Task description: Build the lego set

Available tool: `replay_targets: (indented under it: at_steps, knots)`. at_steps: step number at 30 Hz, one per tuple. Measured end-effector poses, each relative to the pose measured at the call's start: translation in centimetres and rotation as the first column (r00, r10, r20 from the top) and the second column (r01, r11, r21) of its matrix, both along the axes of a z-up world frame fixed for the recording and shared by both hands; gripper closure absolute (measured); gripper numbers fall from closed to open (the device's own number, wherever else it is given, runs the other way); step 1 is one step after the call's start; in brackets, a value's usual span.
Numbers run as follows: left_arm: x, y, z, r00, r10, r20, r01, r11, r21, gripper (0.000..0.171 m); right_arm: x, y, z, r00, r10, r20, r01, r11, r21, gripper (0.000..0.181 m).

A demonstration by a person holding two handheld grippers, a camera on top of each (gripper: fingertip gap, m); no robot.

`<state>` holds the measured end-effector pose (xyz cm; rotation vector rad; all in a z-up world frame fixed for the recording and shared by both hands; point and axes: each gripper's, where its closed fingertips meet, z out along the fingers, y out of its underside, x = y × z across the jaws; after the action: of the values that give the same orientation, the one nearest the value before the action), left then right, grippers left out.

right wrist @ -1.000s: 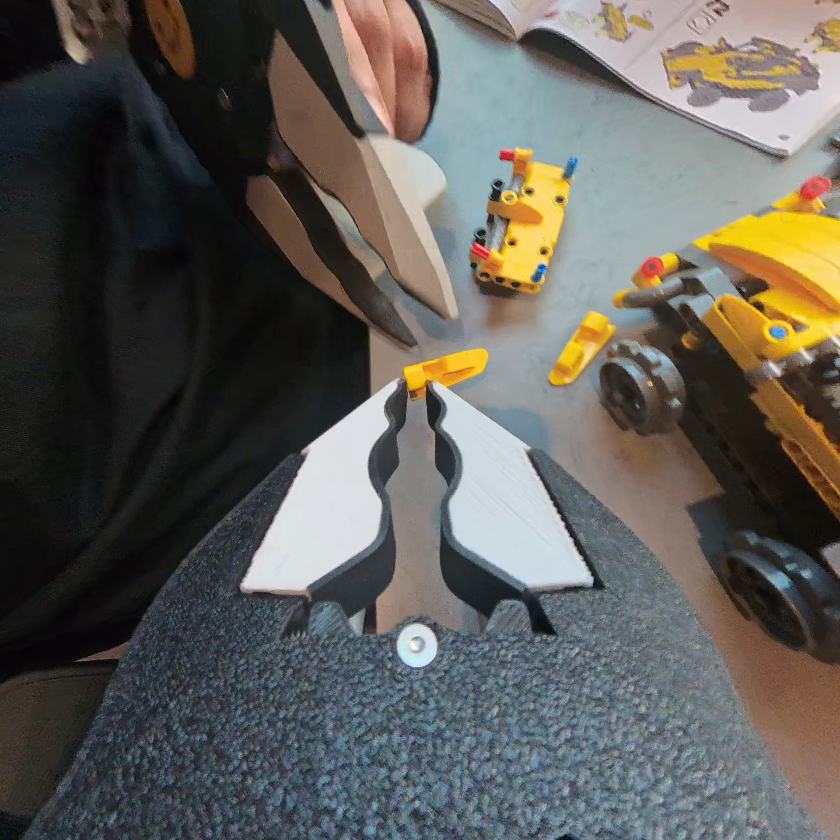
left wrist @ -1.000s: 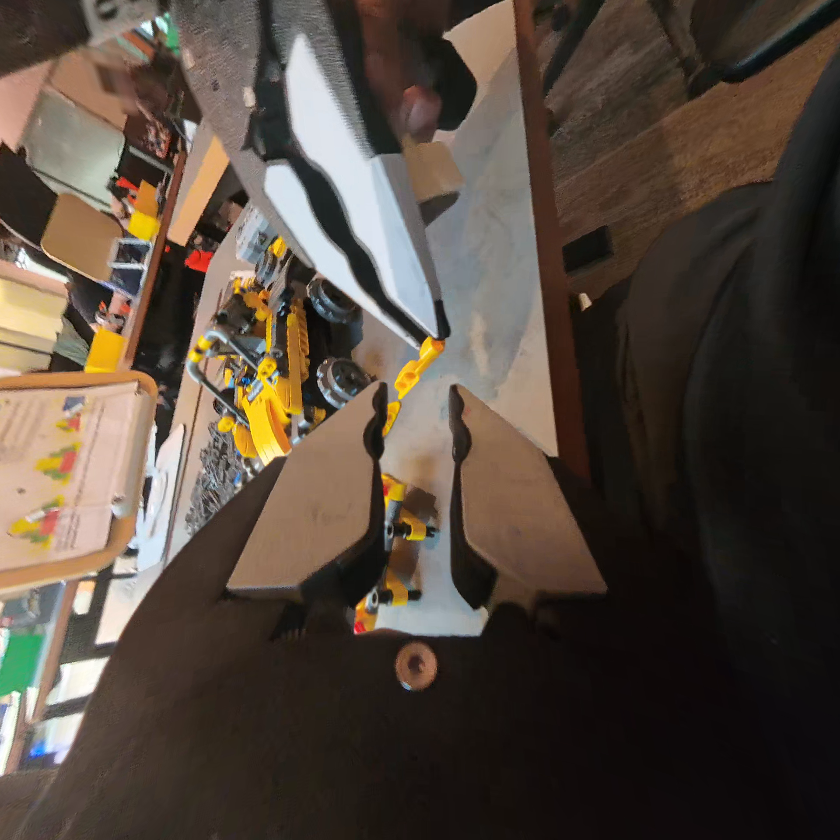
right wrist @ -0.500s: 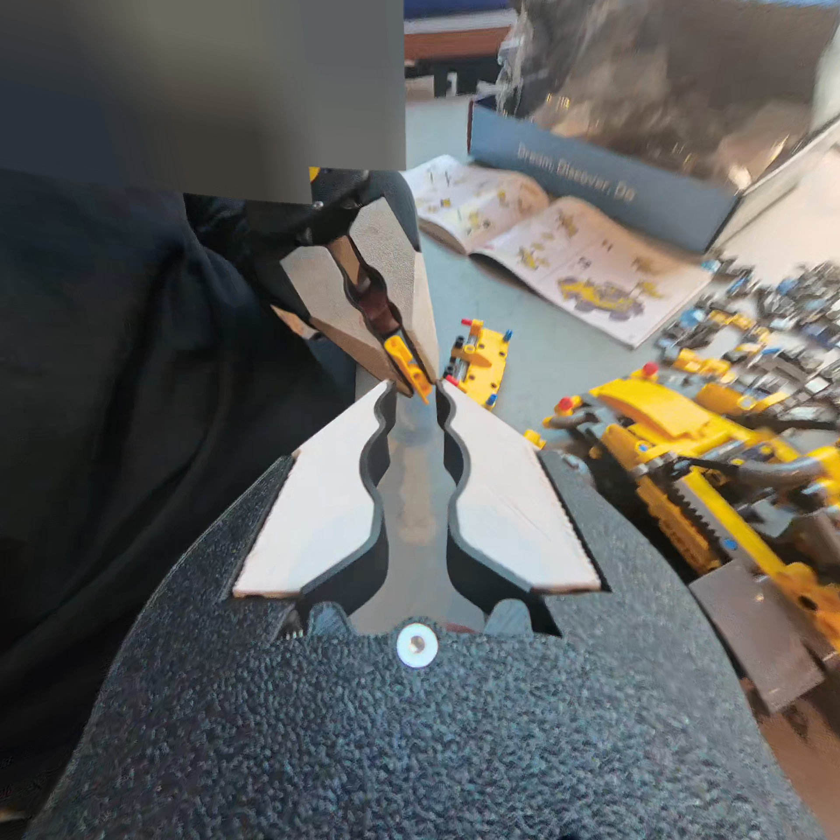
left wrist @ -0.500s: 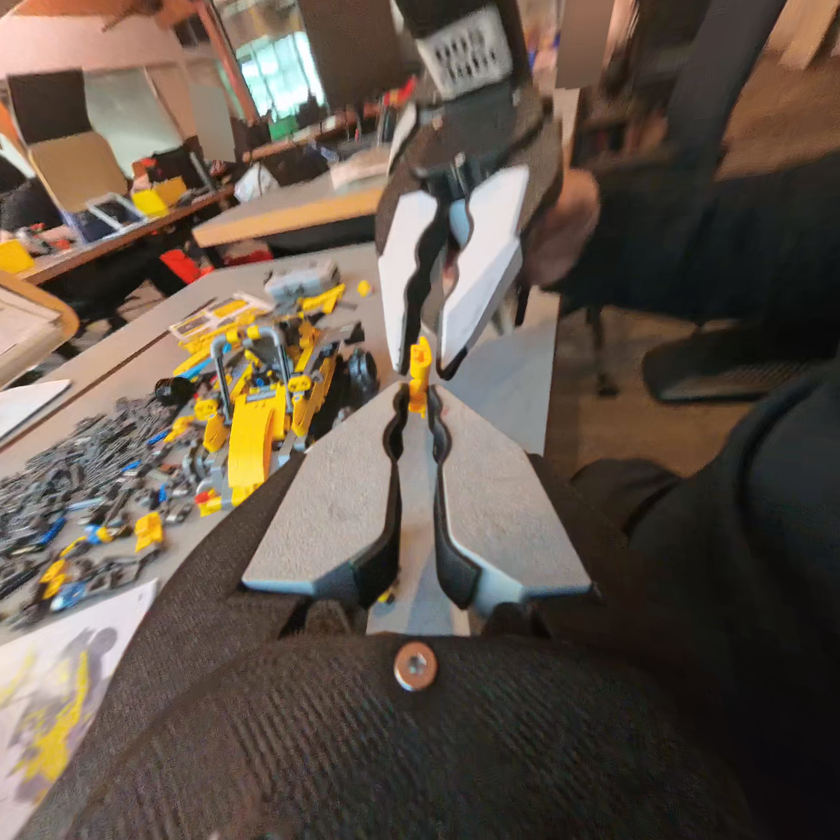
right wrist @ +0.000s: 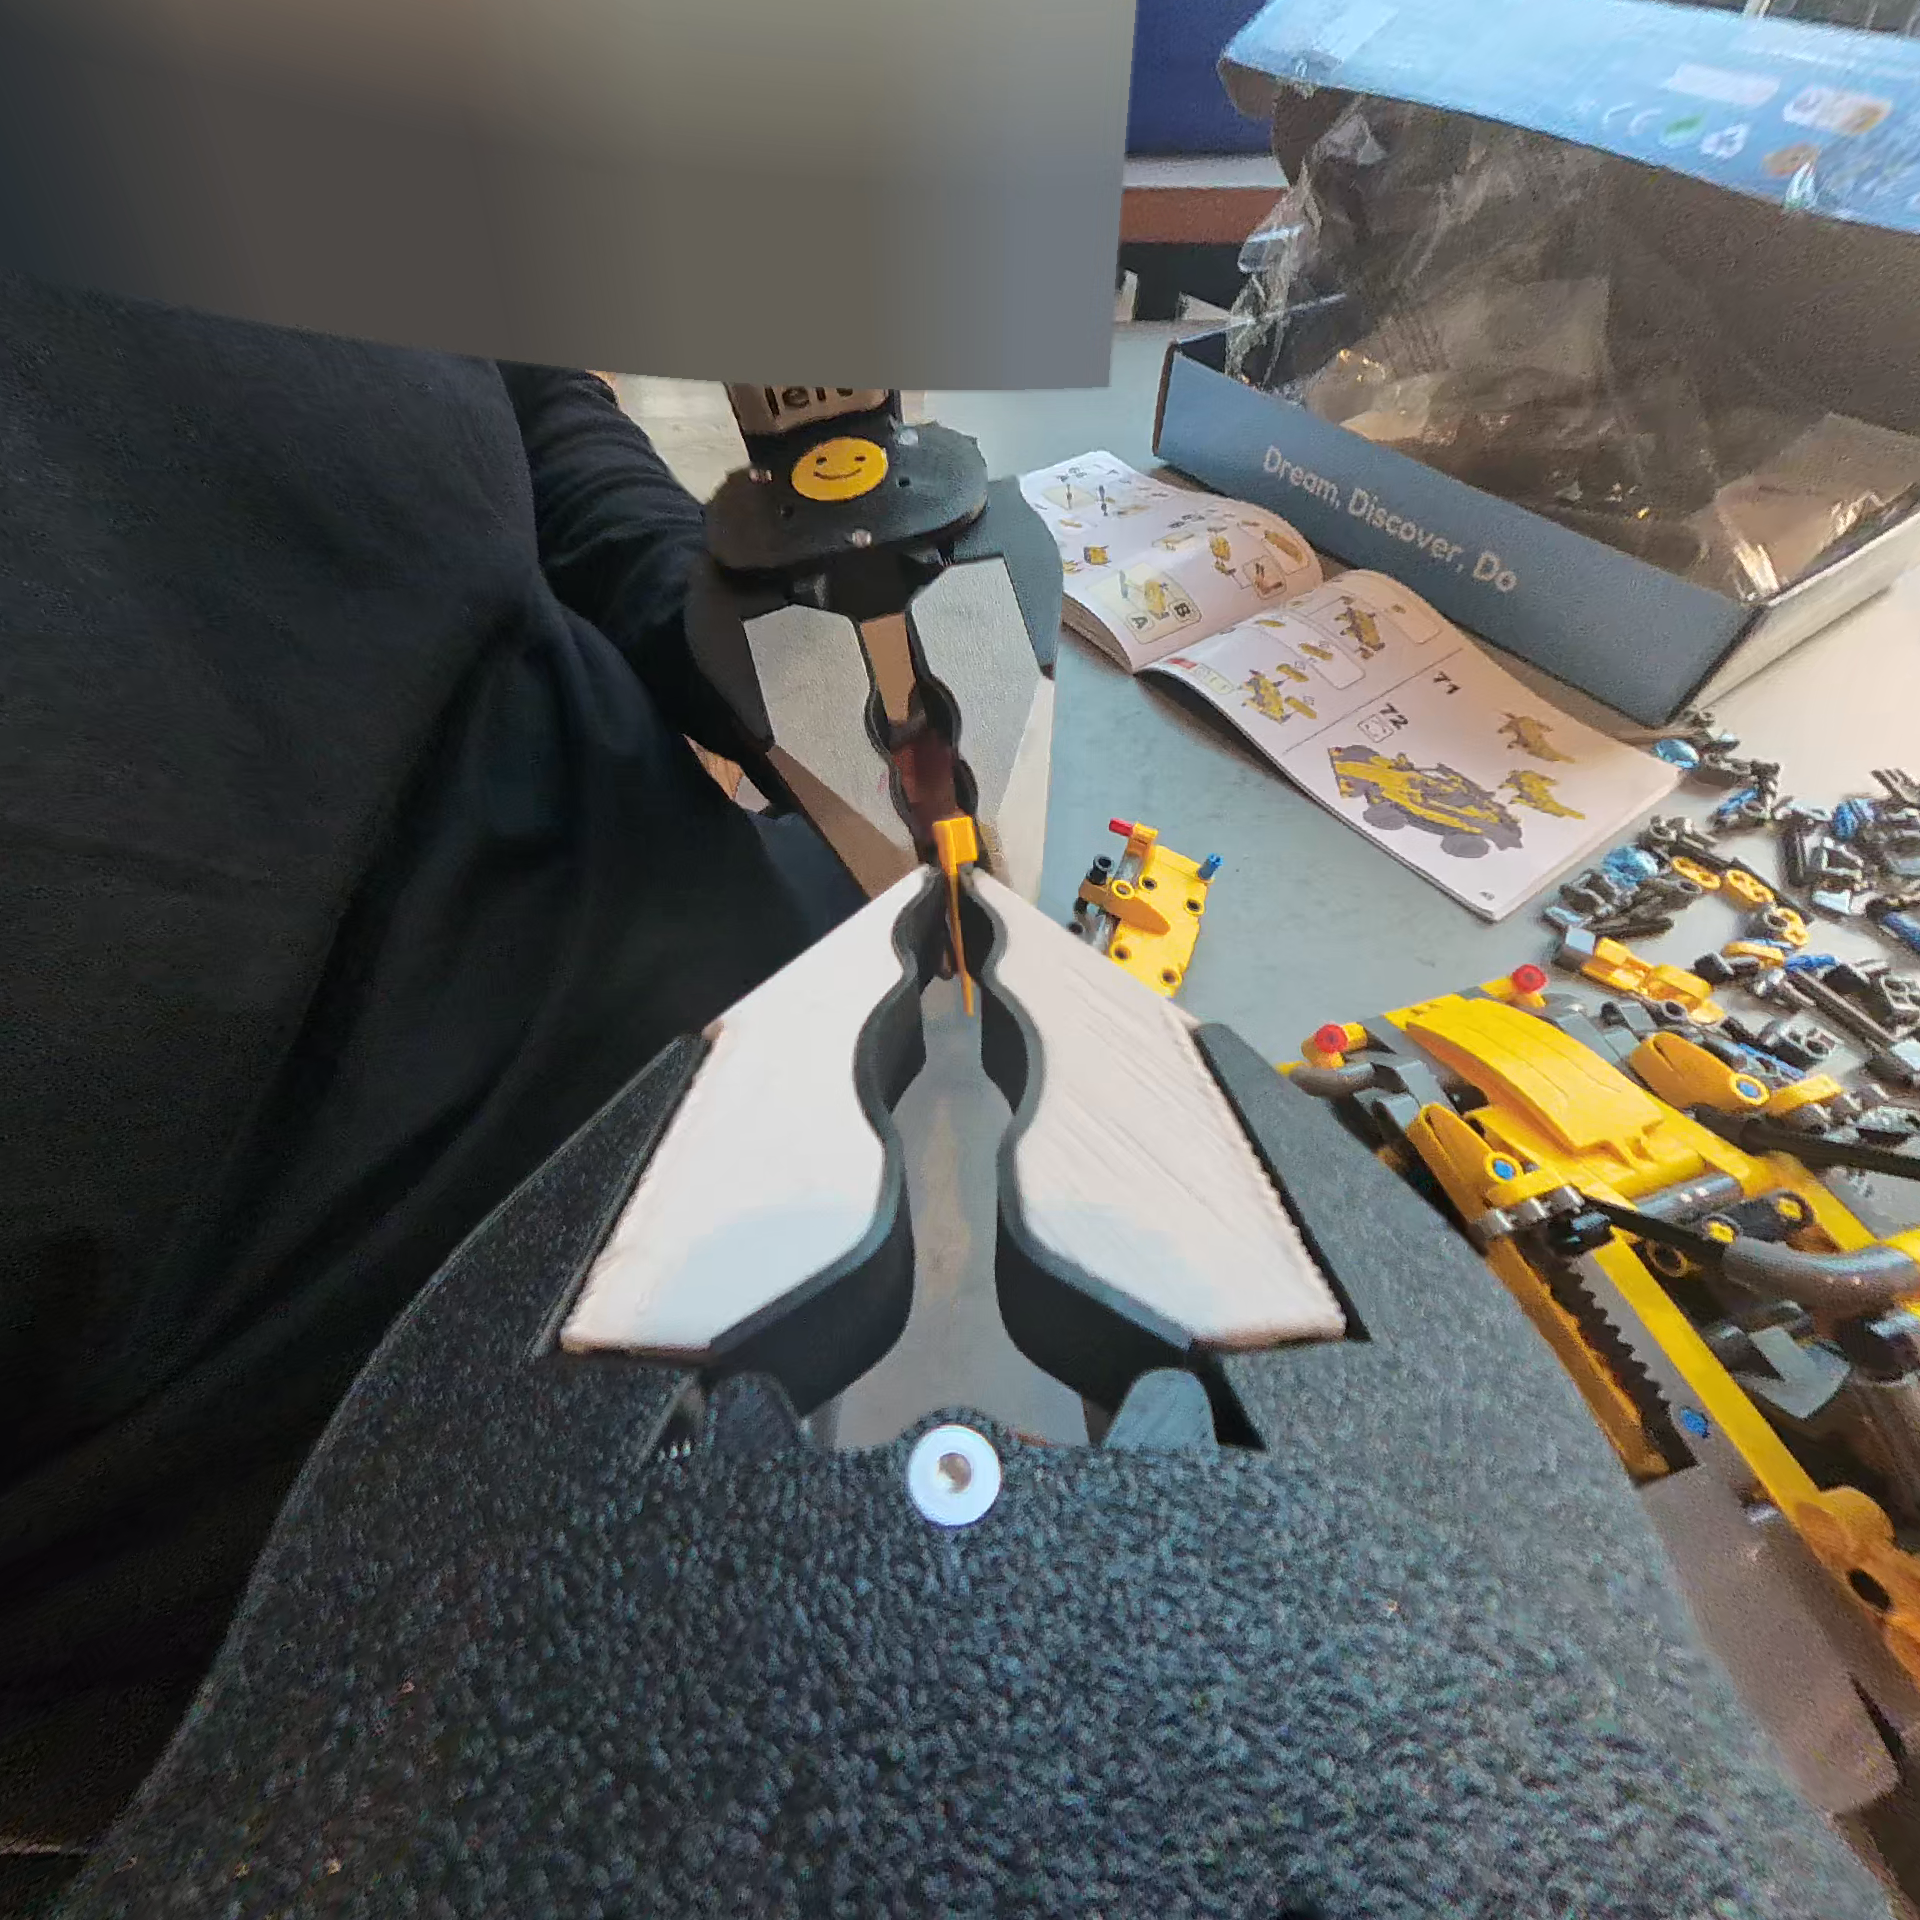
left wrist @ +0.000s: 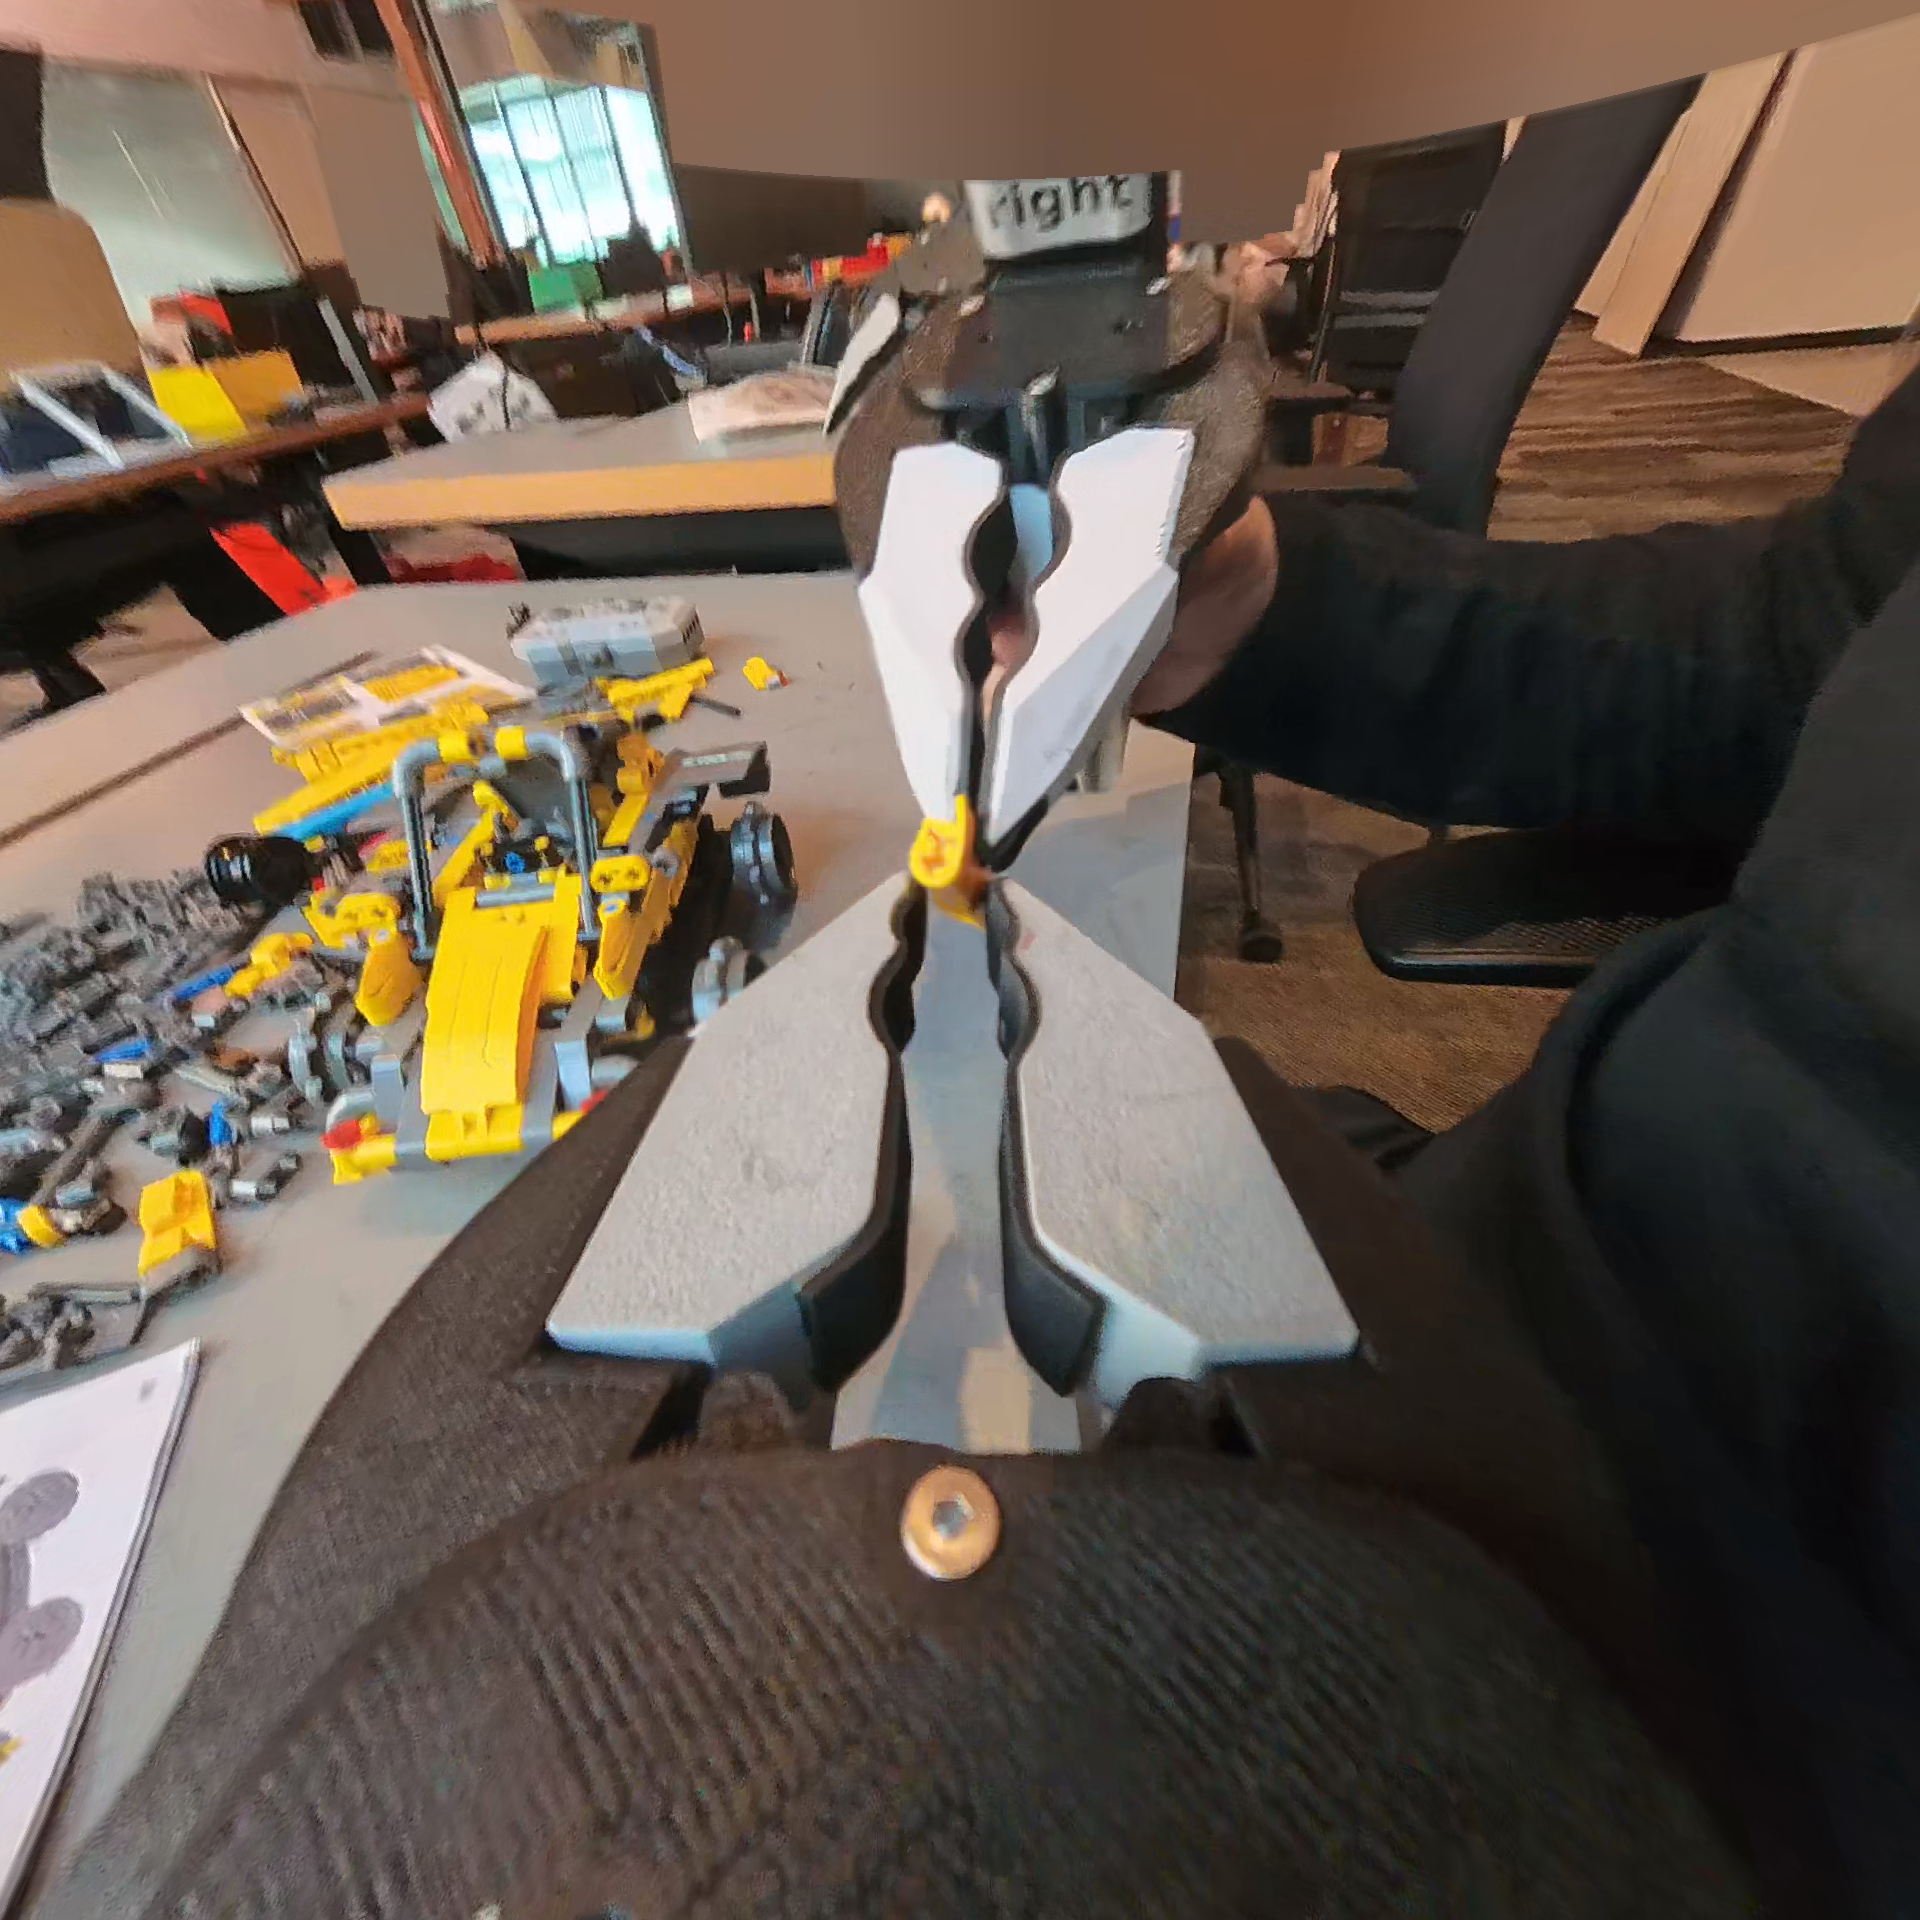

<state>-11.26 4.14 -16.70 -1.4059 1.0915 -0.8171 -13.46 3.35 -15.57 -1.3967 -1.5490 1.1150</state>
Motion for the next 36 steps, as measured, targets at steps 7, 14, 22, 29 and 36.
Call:
replay_targets:
  at_steps: [7, 14, 22, 29, 36]
  knots:
    - [-5.7, 3.2, -3.4, 0.944, 0.08, -0.321, -0.134, 0.98, -0.15, 0.12, 2.4, 2.8, -1.6, 0.987, -0.138, 0.084, 0.14, 0.99, -0.02, 0.18]
    - [-5.8, 4.6, -6.5, 0.857, 0.092, -0.507, -0.256, 0.93, -0.264, 0.097, 3.3, 3.7, -2.8, 0.976, -0.188, 0.114, 0.193, 0.981, -0.035, 0.18]
    - [-5.1, 3.9, -8.3, 0.791, 0.132, -0.598, -0.289, 0.941, -0.175, 0.113, 3.1, 3.4, -3.7, 0.975, -0.171, 0.142, 0.181, 0.982, -0.061, 0.18]
    - [-5.9, 3.3, -8.5, 0.761, 0.061, -0.646, -0.207, 0.966, -0.152, 0.124, 2.6, 3.2, -3.7, 0.978, -0.156, 0.137, 0.165, 0.984, -0.061, 0.18]
    - [-8.1, 1.1, -8.5, 0.724, -0.129, -0.677, 0.048, 0.989, -0.136, 0.123, 2.5, 2.3, -4.2, 0.979, -0.123, 0.161, 0.135, 0.989, -0.063, 0.18]
